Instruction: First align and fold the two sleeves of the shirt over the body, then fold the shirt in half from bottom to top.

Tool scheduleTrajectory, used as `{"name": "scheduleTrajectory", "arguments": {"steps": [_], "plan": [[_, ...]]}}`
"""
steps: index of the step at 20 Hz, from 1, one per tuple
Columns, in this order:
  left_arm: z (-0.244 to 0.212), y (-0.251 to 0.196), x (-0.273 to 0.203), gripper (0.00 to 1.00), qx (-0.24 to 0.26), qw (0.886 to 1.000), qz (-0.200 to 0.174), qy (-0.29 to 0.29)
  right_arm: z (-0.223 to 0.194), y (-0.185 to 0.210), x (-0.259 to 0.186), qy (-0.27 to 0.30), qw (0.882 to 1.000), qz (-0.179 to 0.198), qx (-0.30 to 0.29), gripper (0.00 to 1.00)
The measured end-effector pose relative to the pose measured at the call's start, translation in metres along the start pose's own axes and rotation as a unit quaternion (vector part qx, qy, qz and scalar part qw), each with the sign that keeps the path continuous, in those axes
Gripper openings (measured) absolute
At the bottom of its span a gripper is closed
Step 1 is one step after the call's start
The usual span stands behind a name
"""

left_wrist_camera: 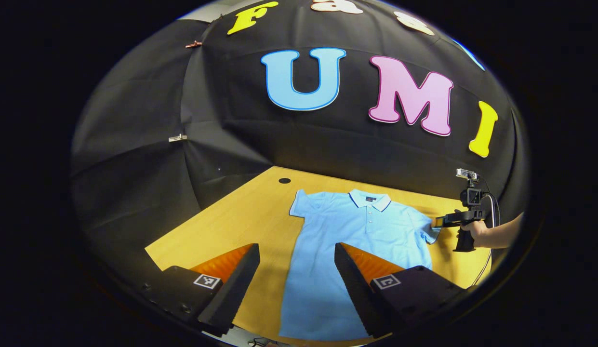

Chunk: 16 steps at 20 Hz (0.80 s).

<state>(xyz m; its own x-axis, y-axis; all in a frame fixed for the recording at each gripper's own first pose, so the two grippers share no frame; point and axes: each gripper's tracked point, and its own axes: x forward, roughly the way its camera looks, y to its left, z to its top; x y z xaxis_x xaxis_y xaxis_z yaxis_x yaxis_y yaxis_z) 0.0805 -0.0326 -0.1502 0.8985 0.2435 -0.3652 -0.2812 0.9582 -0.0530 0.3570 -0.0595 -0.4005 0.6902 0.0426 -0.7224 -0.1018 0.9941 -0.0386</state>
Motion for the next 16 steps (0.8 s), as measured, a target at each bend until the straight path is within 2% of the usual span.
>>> {"name": "scheduleTrajectory", "arguments": {"steps": [1, 2, 3, 4, 5, 7, 8, 9, 12, 16], "plan": [[-0.003, -0.002, 0.001, 0.99, 0.001, 1.000, -0.002, 0.001, -0.002, 0.005, -0.001, 0.006, 1.000, 0.010, 0.011, 0.96], [-0.002, -0.003, 0.001, 0.99, 0.002, 1.000, -0.005, 0.001, -0.002, 0.007, 0.000, 0.005, 1.000, 0.012, 0.013, 0.85], [-0.003, -0.005, -0.001, 0.99, 0.005, 1.000, -0.008, 0.000, -0.002, 0.007, 0.002, 0.006, 1.000, 0.013, 0.010, 0.77], [-0.001, -0.006, 0.000, 0.99, 0.008, 1.000, -0.010, -0.001, 0.001, 0.011, -0.003, 0.004, 1.000, 0.022, 0.011, 0.75], [-0.002, -0.005, 0.001, 0.99, 0.011, 1.000, -0.012, -0.004, -0.002, 0.009, 0.002, 0.006, 1.000, 0.018, 0.012, 0.65], [-0.002, -0.004, 0.001, 0.99, 0.011, 1.000, -0.013, -0.006, -0.001, 0.011, 0.001, 0.003, 1.000, 0.023, 0.017, 0.25], [-0.004, -0.003, 0.000, 0.99, 0.010, 1.000, -0.012, -0.004, -0.001, 0.012, -0.001, 0.005, 1.000, 0.023, 0.019, 0.24], [-0.007, -0.002, 0.000, 0.99, 0.009, 1.000, -0.012, -0.002, -0.001, 0.014, -0.001, 0.005, 1.000, 0.025, 0.016, 0.08], [-0.016, 0.003, -0.004, 0.99, 0.011, 1.000, -0.010, 0.007, 0.000, 0.018, -0.004, 0.004, 1.000, 0.029, 0.003, 0.08], [-0.017, 0.012, -0.008, 0.99, 0.016, 1.000, -0.009, 0.006, 0.023, 0.022, -0.018, -0.024, 0.999, 0.024, 0.007, 0.08]]}}
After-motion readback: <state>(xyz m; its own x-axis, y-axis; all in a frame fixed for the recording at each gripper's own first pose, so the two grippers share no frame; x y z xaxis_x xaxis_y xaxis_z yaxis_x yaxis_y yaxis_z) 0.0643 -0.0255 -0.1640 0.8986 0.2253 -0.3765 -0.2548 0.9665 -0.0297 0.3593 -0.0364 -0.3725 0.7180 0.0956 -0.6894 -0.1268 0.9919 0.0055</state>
